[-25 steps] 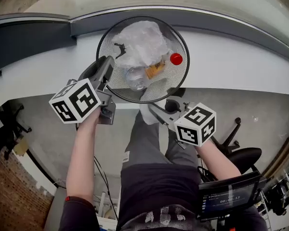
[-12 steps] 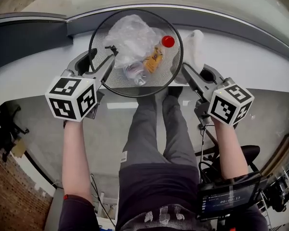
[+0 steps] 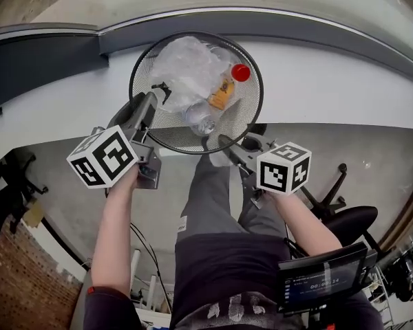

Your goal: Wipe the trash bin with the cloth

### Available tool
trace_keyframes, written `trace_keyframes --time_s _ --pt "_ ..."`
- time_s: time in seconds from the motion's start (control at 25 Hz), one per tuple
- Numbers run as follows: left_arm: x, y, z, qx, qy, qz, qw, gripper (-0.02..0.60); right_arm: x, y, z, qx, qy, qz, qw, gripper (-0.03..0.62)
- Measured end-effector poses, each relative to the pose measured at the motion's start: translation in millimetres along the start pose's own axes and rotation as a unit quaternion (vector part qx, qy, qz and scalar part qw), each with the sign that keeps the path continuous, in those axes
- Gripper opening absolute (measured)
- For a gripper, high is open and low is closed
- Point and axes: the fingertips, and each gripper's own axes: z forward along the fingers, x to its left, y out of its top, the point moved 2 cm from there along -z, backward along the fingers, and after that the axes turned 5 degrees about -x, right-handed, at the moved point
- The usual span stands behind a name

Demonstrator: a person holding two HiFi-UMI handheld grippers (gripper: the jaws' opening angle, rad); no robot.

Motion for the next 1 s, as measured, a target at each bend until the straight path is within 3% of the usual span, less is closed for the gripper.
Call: trace_keyframes --time_s 0.12,0.32,0.44,0.56,0.64,0.72,0.76,0.84,0.92,1.0 --pt "3.6 -5.1 -4.2 -0.008 0.011 -0.027 0.9995 0.089 13.4 3.8 3.6 -0.006 0.019 -0.004 1.0 0.063" --pt "5.3 -22.3 -14.0 -0.003 0.024 -0.059 0.998 0.151 -1.1 57.1 -10.5 -0.052 -0.015 -0.054 0.997 0.063" --pt "1.7 -33.5 -21.9 0.008 0.009 -0.029 0.9995 0.198 -12.9 101.6 -18.6 -0.095 -0.039 -0.076 0.992 0.063" --pt "16.5 -17.9 -29.4 -0.005 0.015 0.021 0.9997 0.315 -12.7 119.2 -12.3 -0.084 -0.052 -0.123 0.987 0.063" --pt "31.2 5.5 -26.6 -0.01 0.018 0.052 0.9984 0.316 -10.8 118.7 -5.5 -0.066 -0.061 -0.154 0.984 0.063" --pt "33.5 12.6 -12.7 0.036 -0.005 0.082 0.996 0.294 -13.9 111.3 -0.5 -0.05 -0.073 -0.164 0.982 0.063" --pt "30.5 8.9 -5.9 0.069 -0.019 0.086 0.9937 0.197 -16.6 103.8 1.2 -0.041 -0.079 -0.16 0.983 0.063" --pt "25.7 3.6 -0.4 0.097 -0.034 0.053 0.9932 0.178 -20.1 82.4 4.6 -0.024 -0.084 -0.142 0.986 0.063" --pt "26.6 5.7 -2.3 0.074 -0.04 -0.03 0.996 0.176 -17.3 58.1 9.3 -0.01 -0.075 -0.12 0.99 0.063" --pt "26.8 6.1 -6.2 0.032 -0.041 -0.121 0.9913 0.172 -7.1 35.3 15.1 0.002 -0.055 -0.105 0.993 0.063"
